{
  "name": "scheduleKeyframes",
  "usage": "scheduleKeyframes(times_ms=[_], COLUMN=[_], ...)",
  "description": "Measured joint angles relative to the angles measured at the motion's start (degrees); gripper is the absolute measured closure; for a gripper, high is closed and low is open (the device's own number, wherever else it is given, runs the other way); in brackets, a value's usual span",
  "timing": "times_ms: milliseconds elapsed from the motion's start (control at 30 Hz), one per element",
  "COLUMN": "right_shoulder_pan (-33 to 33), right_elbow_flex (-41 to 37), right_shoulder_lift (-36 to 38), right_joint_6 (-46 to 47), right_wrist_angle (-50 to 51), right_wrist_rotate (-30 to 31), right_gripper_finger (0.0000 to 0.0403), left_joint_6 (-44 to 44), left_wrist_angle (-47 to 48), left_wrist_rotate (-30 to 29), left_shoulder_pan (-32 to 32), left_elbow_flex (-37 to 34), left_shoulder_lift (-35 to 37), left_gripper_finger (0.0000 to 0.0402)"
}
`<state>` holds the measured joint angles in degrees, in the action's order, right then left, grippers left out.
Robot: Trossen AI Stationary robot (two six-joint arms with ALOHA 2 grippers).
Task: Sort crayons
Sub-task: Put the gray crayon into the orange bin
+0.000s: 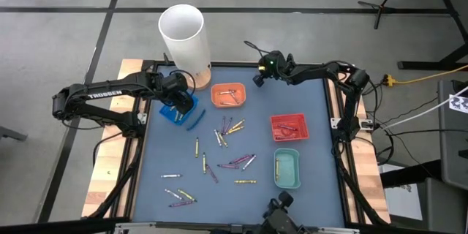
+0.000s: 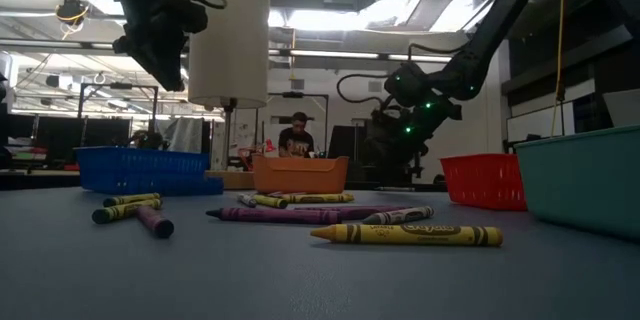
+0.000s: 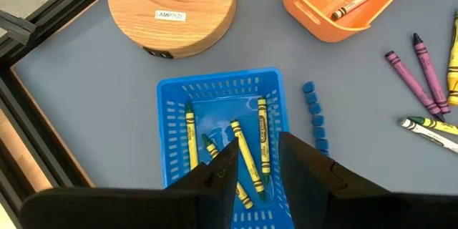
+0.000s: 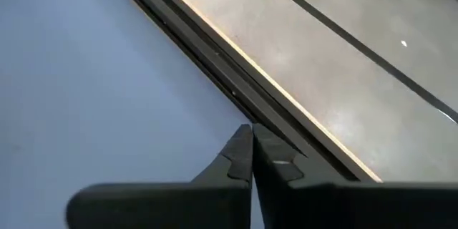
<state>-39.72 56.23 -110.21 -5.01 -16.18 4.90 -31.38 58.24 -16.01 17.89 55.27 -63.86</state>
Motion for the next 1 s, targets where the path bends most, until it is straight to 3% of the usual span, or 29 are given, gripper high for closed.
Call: scheduleKeyframes(times_ms=[333, 767, 1000], right_shoulder_pan=[0.0, 0.0, 0.0], right_elbow_flex=[0.6, 13.5, 16.0], right_shoulder_lift=[-2.1, -6.8, -7.3], right_joint_6=[-4.2, -4.3, -4.3], right_wrist_angle=[0.7, 18.7, 26.4], right_wrist_rotate=[-0.5, 1.6, 3.6], right_gripper_finger=[0.0402, 0.0402, 0.0402], left_joint_6=[0.0, 0.0, 0.0], left_wrist_angle=[0.0, -0.5, -0.5], left_wrist_rotate=[0.0, 0.1, 0.1], left_shoulder_pan=[0.0, 0.0, -0.1], left_elbow_flex=[0.0, 0.0, 0.0], left_shoulder_lift=[0.0, 0.0, 0.0], left_gripper_finger=[0.0317, 0.0317, 0.0317])
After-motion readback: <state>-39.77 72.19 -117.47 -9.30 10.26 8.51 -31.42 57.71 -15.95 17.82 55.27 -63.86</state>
